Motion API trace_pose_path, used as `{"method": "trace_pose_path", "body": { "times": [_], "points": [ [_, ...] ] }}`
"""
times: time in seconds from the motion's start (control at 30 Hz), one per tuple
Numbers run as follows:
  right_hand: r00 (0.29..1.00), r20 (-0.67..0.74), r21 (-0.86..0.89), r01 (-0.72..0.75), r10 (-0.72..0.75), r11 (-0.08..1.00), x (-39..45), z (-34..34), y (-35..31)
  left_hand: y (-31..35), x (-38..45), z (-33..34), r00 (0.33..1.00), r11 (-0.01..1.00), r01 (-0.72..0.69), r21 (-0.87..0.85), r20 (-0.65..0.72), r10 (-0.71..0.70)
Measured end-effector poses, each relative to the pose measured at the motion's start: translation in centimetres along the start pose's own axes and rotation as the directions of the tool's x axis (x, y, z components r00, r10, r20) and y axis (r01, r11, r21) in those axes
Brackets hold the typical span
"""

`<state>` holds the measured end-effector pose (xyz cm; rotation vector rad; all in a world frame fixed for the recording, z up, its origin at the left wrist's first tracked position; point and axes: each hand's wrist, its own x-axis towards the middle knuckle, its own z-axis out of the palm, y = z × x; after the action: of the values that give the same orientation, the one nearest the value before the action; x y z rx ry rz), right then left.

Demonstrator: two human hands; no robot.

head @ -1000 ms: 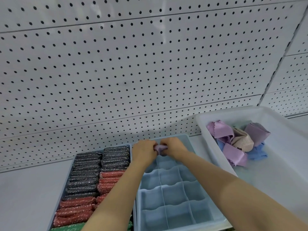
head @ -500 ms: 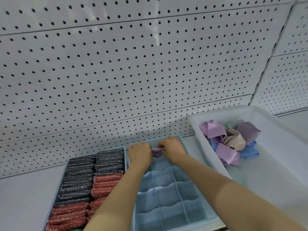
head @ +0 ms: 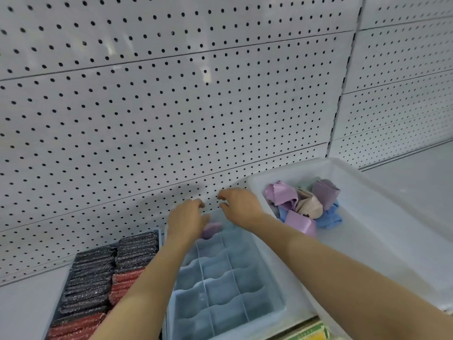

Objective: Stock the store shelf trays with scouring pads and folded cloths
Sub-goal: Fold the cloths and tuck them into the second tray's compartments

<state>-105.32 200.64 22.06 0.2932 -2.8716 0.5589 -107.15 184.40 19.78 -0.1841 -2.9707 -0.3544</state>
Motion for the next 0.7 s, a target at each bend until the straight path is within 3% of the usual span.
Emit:
{"method": "trace_pose_path", "body": {
  "times": [0.13, 0.27, 0.33, 0.53, 0.6, 0.7],
  "points": [
    [0.991, -0.133, -0.067, -0.028, 0.019, 0.997, -2.2, -4.2, 3.0, 6.0, 0.9, -2.4, 0.99, 0.988, -0.094, -0.125, -0.117, 0.08],
    [0.977, -0.176, -0.115, -0.141, 0.119, 0.983, -4.9, -7.3, 7.6, 13.1, 0.5, -2.5, 0.968, 0.961, -0.241, -0.134, -0.105, 0.228],
    [0.963, -0.186, -0.136, -0.221, 0.194, 0.966, -6.4, -8.4, 10.0, 16.6, -0.2, -1.8, 0.951, 0.948, -0.308, -0.085, -0.05, 0.305],
    [0.937, -0.187, -0.186, -0.328, 0.294, 0.926, -9.3, -10.0, 14.4, 23.2, -2.7, 2.8, 0.839, 0.894, -0.44, 0.078, 0.389, 0.379],
    [0.935, -0.205, -0.202, -0.329, 0.289, 0.922, -9.9, -9.9, 15.2, 23.4, -2.9, 4.5, 0.814, 0.87, -0.477, 0.127, 0.436, 0.383],
    [0.939, -0.196, -0.215, -0.322, 0.283, 0.922, -10.4, -9.3, 16.3, 23.5, -2.3, 5.8, 0.836, 0.855, -0.482, 0.19, 0.392, 0.384]
  ]
}}
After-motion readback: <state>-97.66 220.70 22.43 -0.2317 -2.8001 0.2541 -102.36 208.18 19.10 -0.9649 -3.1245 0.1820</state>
